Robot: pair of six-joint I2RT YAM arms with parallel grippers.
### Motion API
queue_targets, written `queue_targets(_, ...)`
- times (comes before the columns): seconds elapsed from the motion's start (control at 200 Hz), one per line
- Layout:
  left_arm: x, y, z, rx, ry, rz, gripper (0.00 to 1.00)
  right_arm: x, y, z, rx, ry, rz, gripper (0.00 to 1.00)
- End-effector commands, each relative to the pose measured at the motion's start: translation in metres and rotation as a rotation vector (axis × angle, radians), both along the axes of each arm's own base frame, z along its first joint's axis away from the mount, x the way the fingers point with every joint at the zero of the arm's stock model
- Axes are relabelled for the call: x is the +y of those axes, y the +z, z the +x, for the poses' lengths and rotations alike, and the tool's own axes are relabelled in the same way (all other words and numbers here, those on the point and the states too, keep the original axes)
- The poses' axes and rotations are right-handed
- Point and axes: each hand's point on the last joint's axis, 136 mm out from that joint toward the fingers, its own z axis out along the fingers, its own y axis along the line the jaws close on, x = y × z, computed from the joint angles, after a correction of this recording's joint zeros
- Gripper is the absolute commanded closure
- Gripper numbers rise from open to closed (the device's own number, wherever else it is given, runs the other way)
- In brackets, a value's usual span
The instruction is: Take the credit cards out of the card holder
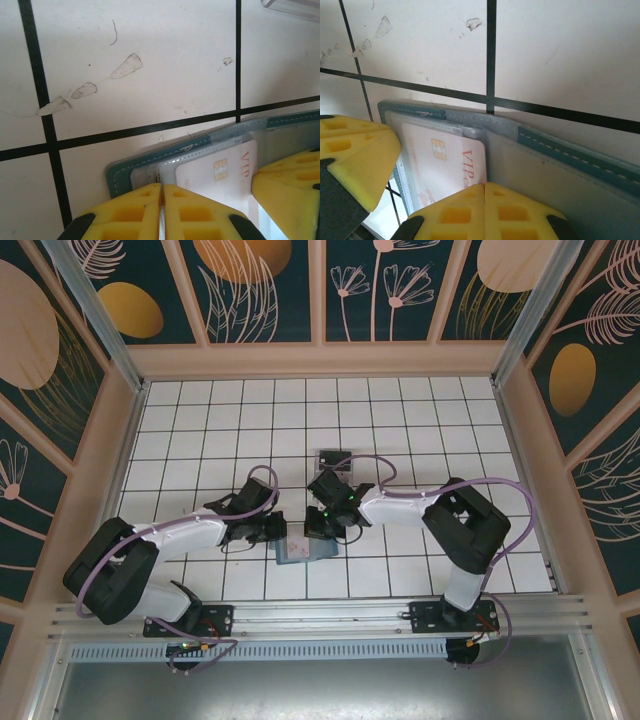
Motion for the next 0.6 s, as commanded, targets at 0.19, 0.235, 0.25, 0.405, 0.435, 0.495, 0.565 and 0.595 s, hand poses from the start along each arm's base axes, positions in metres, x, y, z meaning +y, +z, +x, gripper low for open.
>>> queue_targets(0.19, 0.014, -0.007, -0.006, 0.025, 0.002, 0.078, 0.88, -0.024, -0.004, -0.002, -0.005, -0.032, -0.080, 1.00)
queue_targets(0.235, 0.014, -0.007, -0.006, 0.024, 0.002, 0.079, 0.88, -0.025, -0.003, -0.001, -0.009, -0.035, -0.081, 1.00)
queue_targets(0.25, 0.013, -0.007, -0.006, 0.023, 0.001, 0.079, 0.88, -0.025, -0.003, -0.001, -0.010, -0.034, -0.082, 1.00)
queue_targets(0.405, 0.009, 0.004, -0.003, 0.013, -0.002, 0.057, 0.88, -0.021, 0.000, -0.002, -0.005, -0.030, -0.049, 1.00)
queue_targets(0.435, 0.008, 0.009, -0.002, 0.005, 0.001, 0.047, 0.87, -0.020, 0.000, -0.002, -0.001, -0.030, -0.042, 0.99)
queue_targets(0.495, 0.005, 0.020, 0.001, -0.013, 0.003, 0.029, 0.87, -0.017, 0.001, -0.003, 0.003, -0.026, -0.024, 0.96)
queue_targets(0.565, 0.002, 0.031, 0.003, -0.027, 0.005, 0.004, 0.86, -0.015, 0.002, -0.003, 0.007, -0.024, -0.019, 0.94)
queue_targets(0.595, 0.000, 0.036, 0.003, -0.033, 0.002, -0.009, 0.86, -0.015, 0.002, -0.003, 0.008, -0.024, -0.017, 0.93)
